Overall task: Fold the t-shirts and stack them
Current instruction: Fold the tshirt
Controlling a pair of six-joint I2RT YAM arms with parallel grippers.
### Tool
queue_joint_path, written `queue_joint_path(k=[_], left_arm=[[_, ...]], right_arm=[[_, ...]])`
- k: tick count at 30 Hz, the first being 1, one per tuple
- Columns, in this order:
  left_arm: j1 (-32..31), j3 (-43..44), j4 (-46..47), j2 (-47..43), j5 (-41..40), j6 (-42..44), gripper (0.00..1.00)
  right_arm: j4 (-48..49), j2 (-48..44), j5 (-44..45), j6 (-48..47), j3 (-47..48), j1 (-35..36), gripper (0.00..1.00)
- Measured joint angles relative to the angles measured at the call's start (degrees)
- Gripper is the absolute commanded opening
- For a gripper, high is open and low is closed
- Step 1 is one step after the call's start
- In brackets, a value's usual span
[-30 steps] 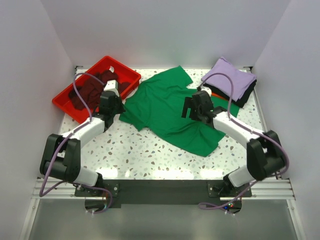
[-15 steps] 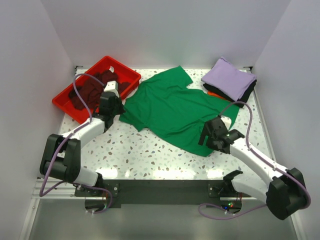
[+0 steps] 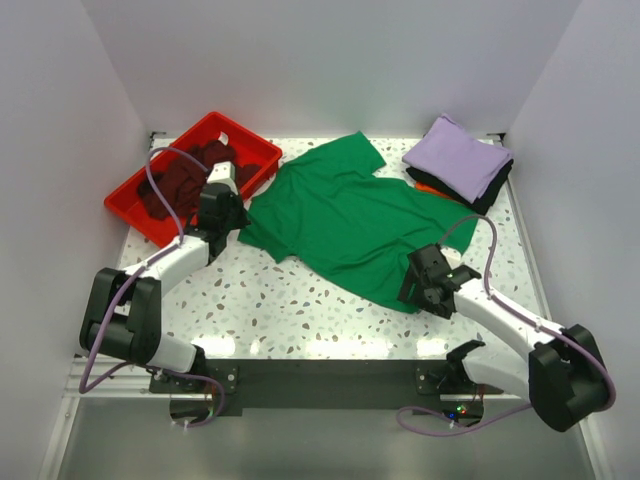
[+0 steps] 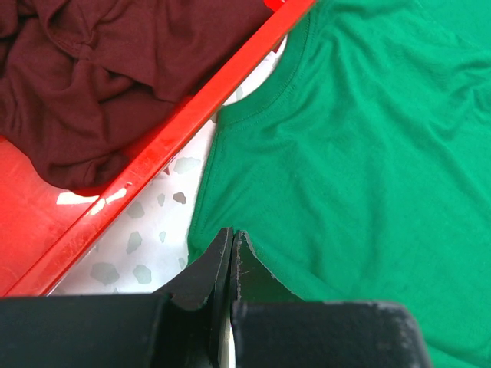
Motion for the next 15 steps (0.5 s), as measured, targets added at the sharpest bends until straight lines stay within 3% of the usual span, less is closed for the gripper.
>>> queue_joint_path(k=[4,6,7,8,11,15], left_arm=[[0.2,0.0,0.0,0.0,0.0,0.0,0.0],[0.2,0.0,0.0,0.0,0.0,0.0,0.0],[0.2,0.0,0.0,0.0,0.0,0.0,0.0],[0.2,0.0,0.0,0.0,0.0,0.0,0.0],[0.2,0.0,0.0,0.0,0.0,0.0,0.0],[0.2,0.0,0.0,0.0,0.0,0.0,0.0]], right_arm=[[2.7,1.6,-1.1,0.3,-0.5,0.0,0.64],[3.6,1.9,-1.1,0.2,-0.5,0.0,0.35],[3.9,2.0,-1.1,0.3,-0.5,0.0,0.35],[4.2,2.1,-0.9,0.4,-0.5,0.0,0.19],[4.0,2.2,-0.8,-0.1,-0.5,0.0,0.0],[1.8,1.2,-0.7,-0.1,0.8,0.0,0.0]])
